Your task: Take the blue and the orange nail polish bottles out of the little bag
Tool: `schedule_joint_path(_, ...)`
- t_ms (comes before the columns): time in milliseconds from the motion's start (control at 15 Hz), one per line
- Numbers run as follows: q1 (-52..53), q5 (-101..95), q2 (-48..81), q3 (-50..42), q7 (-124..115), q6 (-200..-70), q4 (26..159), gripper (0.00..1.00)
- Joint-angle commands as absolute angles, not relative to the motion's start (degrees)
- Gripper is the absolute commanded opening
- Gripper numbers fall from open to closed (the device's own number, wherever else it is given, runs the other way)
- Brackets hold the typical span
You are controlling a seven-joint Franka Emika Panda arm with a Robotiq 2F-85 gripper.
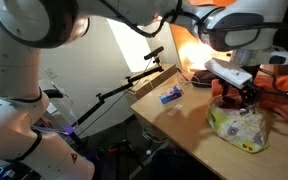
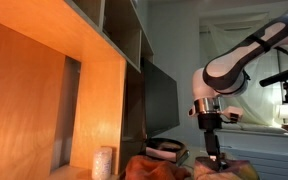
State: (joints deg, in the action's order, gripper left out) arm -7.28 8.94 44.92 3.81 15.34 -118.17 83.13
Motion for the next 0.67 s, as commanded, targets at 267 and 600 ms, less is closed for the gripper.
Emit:
schedule_joint_path(267, -5.78, 6.07, 47.61, 2.79, 12.44, -112.89, 78.43, 1.00)
schedule_joint_path(600, -6.54, 6.91, 48.31, 3.37, 13.66, -111.19, 77.01, 1.00)
